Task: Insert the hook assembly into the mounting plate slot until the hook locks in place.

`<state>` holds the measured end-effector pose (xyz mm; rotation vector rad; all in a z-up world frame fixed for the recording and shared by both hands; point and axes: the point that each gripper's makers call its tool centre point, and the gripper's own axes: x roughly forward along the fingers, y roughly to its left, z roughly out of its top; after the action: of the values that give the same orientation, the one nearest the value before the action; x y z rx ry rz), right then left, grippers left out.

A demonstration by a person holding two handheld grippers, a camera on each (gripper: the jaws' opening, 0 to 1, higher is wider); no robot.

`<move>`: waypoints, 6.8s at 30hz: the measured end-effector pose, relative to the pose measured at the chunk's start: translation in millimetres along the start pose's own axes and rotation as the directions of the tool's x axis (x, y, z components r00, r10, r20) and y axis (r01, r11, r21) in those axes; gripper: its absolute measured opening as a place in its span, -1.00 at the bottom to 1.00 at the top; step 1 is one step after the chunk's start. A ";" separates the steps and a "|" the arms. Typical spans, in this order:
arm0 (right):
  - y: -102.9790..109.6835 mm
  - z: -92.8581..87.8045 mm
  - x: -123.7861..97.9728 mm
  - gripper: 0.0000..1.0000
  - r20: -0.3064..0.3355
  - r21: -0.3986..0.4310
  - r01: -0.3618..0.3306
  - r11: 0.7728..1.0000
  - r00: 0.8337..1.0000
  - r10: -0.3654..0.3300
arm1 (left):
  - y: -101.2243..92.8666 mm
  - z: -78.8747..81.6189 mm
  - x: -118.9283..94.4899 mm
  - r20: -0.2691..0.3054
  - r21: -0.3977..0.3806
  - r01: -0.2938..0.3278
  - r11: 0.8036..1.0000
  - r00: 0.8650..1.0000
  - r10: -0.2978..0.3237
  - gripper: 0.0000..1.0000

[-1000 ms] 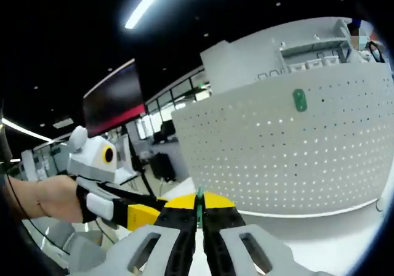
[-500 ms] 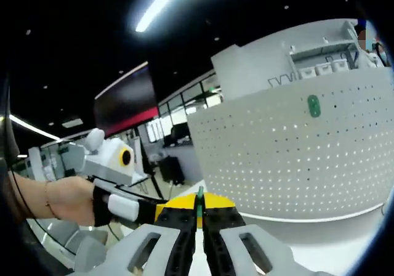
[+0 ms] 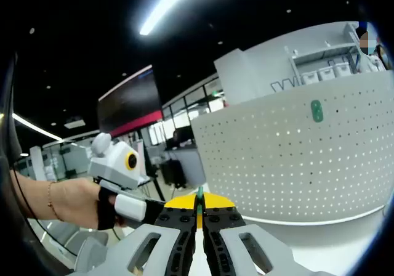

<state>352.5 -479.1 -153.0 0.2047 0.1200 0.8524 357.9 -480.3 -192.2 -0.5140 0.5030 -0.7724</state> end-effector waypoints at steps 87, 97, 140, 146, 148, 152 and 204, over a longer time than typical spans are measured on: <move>0.7 5.8 4.1 -1.00 -0.029 0.309 -0.015 0.951 0.999 0.025 | -9.5 25.0 -8.0 0.065 0.539 -0.187 0.821 0.981 0.181 -0.94; -5.6 10.1 3.1 -1.00 -0.031 0.244 0.004 0.970 1.000 0.003 | -12.6 20.5 -4.6 0.054 0.541 -0.166 0.824 0.985 0.163 -0.73; -80.3 37.1 16.0 -1.00 -0.030 -0.080 0.185 0.979 0.982 -0.188 | -14.2 20.2 -9.5 0.081 0.454 -0.152 0.878 0.988 0.129 1.00; -112.0 42.7 21.2 -1.00 -0.011 -0.120 0.253 0.960 0.967 -0.256 | -11.7 20.4 -9.4 0.084 0.439 -0.156 0.885 0.988 0.133 1.00; -125.1 48.3 20.9 -1.00 0.007 -0.123 0.289 0.949 0.957 -0.290 | -10.8 18.4 -8.3 0.075 0.436 -0.153 0.887 0.988 0.134 1.00; -148.9 59.6 19.5 -1.00 0.035 -0.133 0.345 0.929 0.938 -0.344 | -8.2 18.9 -7.8 0.078 0.430 -0.160 0.889 0.987 0.139 1.00; -264.9 122.5 11.3 -1.00 0.191 -0.164 0.601 0.782 0.798 -0.572 | 17.8 27.0 -18.8 0.097 0.377 -0.222 0.899 0.975 0.200 0.98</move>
<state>577.1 -656.2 -94.1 0.0076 -0.0367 0.2142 371.7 -448.7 -177.8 -0.1087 0.3344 -0.6248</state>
